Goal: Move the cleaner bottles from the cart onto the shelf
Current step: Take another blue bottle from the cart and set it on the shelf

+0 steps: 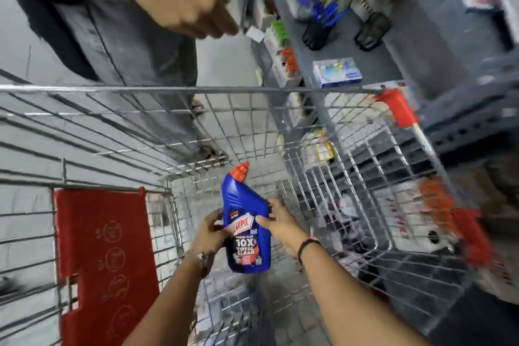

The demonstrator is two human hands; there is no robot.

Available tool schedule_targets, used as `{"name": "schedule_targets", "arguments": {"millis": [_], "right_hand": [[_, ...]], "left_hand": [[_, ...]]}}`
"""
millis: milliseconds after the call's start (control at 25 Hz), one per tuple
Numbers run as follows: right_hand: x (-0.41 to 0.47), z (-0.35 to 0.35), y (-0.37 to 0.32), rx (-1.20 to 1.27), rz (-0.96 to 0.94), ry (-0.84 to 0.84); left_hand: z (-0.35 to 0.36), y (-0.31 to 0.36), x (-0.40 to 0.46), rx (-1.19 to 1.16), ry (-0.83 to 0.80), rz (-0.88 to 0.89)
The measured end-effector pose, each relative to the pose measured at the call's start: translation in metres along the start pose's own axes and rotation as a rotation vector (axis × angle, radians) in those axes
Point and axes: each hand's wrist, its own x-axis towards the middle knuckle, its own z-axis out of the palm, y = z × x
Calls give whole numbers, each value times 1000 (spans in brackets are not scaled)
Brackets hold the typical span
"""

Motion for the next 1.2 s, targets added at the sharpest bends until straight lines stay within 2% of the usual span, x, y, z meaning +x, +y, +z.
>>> {"name": "schedule_targets", "arguments": {"millis": [120,240,440,560,680,800,1040,1200], "right_hand": [[-52,-40,-39,87,-200,83],[-141,-90,-60,146,-417,246],[-320,-175,-26,229,-684,519],[-424,-212,30,300,-741,693],[-524,-243,103,349,-737,950],[-605,-255,172,370,-730,1176],[-697,-283,280,443,-672,1497],[-696,-315,327,476,-636,1529]], "left_hand": [[35,51,-36,-7,-111,226],[87,95,-100,35,-267,423],[184,116,-238,87,-627,646],[245,92,-319,177,-889,676],[315,50,-397,296,-1157,702],[374,1,-468,401,-1341,746],[467,-102,-577,462,-1539,782],[509,-142,-588,533,-1501,803]]}}
